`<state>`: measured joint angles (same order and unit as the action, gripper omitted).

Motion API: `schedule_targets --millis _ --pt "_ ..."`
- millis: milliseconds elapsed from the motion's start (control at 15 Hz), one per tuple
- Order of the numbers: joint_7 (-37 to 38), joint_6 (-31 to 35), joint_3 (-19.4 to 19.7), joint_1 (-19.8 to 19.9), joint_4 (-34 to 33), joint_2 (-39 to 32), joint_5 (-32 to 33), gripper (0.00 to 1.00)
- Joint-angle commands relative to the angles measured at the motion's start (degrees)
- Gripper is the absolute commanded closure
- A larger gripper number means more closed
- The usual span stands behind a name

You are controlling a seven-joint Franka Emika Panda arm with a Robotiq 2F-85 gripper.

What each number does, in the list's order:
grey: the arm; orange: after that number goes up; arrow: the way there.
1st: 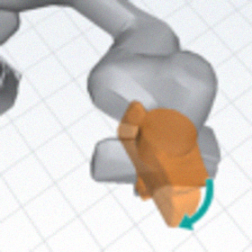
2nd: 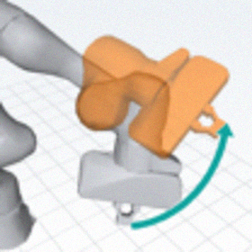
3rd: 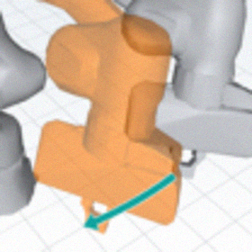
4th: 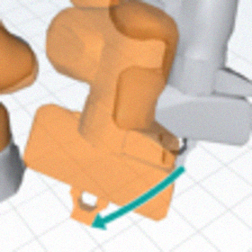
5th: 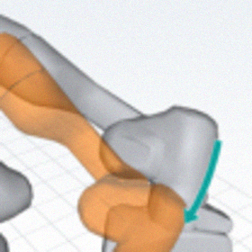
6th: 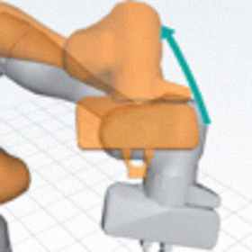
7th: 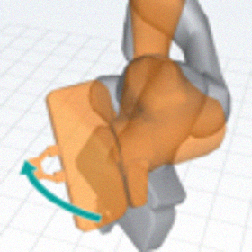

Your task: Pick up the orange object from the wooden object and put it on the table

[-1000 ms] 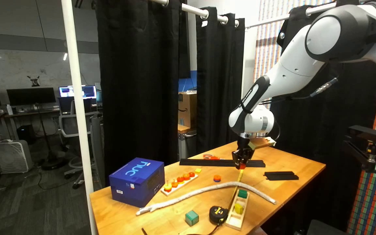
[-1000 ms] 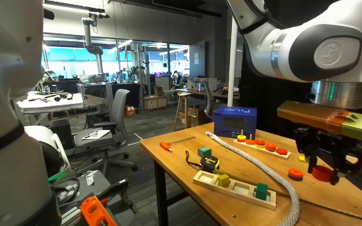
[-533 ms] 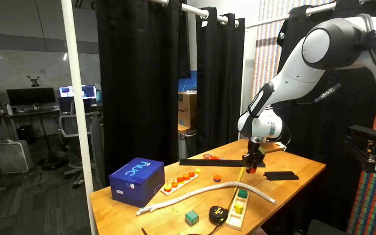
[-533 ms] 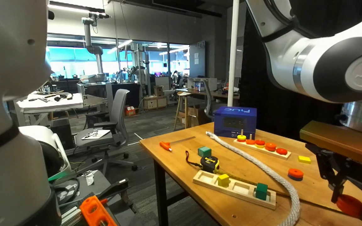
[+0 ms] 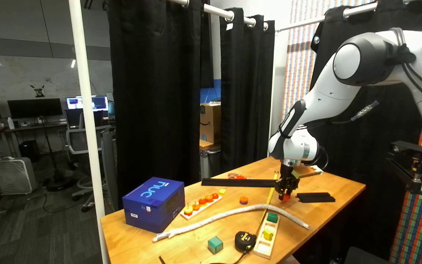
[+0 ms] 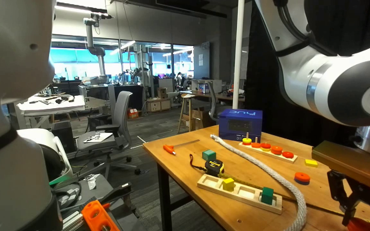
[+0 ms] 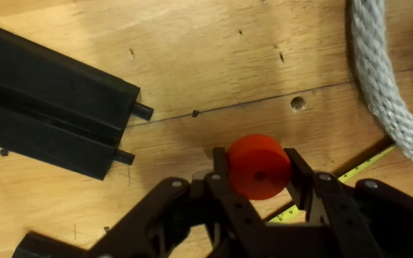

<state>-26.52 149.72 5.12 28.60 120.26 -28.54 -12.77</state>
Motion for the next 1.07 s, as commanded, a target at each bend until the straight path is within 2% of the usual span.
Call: schedule_targets --millis 0,600,667,733,1000 --pt "-1.8 2.0 -1.5 1.9 -1.2 -1.3 -1.6 0.83" --pt "-1.9 3.1 -3.2 4.5 -2.1 -3.0 -1.7 0.82" --pt "-1.4 3.0 -3.2 4.5 -2.2 -3.2 -1.7 0.46" --pt "-1.2 3.0 -3.2 4.6 -2.3 -3.3 -1.6 0.32" --pt "0.1 2.4 -2.7 4.0 -2.8 -3.6 -0.9 0.03"
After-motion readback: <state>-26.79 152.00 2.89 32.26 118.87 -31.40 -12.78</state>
